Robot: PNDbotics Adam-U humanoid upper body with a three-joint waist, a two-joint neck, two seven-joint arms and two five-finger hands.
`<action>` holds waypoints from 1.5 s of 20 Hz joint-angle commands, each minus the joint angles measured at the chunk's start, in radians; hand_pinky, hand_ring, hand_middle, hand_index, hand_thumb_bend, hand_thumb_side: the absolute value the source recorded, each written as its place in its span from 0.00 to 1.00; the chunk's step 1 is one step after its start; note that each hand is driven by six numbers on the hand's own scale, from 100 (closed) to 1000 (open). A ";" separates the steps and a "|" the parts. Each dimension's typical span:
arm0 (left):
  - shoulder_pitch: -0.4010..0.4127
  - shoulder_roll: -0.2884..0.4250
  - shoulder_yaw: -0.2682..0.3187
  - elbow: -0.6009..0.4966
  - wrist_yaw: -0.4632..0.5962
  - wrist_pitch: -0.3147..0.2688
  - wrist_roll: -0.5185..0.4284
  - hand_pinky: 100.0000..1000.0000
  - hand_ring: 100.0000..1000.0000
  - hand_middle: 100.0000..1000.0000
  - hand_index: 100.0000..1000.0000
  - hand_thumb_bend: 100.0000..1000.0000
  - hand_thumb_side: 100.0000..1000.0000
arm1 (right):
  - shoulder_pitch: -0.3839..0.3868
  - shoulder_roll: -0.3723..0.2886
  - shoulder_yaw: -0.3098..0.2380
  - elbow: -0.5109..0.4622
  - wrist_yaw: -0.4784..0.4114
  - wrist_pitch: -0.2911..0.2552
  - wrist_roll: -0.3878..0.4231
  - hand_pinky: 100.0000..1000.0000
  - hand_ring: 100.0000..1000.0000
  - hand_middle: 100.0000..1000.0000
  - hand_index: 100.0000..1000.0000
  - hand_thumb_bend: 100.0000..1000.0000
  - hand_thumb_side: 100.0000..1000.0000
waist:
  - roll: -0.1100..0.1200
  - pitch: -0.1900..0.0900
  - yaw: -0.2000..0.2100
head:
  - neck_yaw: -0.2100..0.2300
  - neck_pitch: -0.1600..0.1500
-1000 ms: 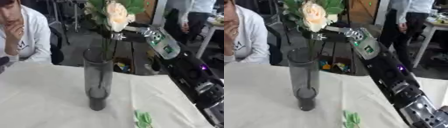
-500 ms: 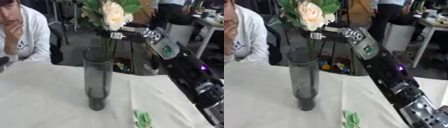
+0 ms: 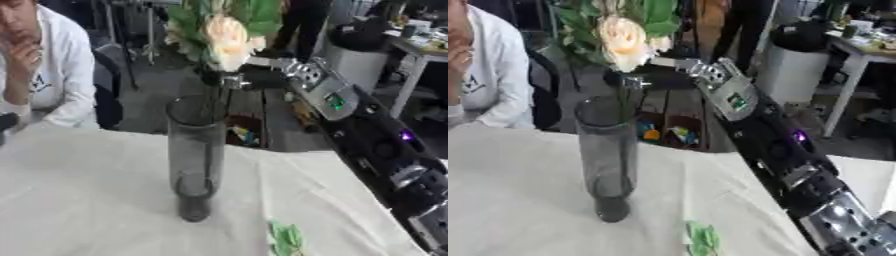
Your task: Arrange flowers into the vase.
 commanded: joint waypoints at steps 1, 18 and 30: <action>-0.011 0.020 -0.002 -0.017 0.002 0.000 -0.002 0.76 0.89 0.84 0.97 0.00 1.00 | -0.014 -0.043 0.008 0.006 0.024 -0.213 0.169 0.94 1.00 1.00 1.00 0.13 0.57 | 0.004 -0.029 -0.004 | 0.002 -0.003; -0.008 0.030 -0.002 -0.017 0.002 -0.001 -0.006 0.75 0.89 0.84 0.97 0.00 1.00 | -0.012 -0.070 -0.003 0.108 0.140 -0.388 0.169 0.94 1.00 1.00 1.00 0.14 0.55 | -0.001 -0.040 -0.019 | 0.001 -0.002; -0.006 0.027 0.001 -0.017 0.000 0.001 -0.005 0.75 0.89 0.84 0.97 0.00 1.00 | -0.018 -0.052 -0.036 0.130 0.156 -0.376 0.169 0.94 1.00 1.00 1.00 0.10 0.60 | 0.008 -0.045 -0.019 | 0.003 -0.016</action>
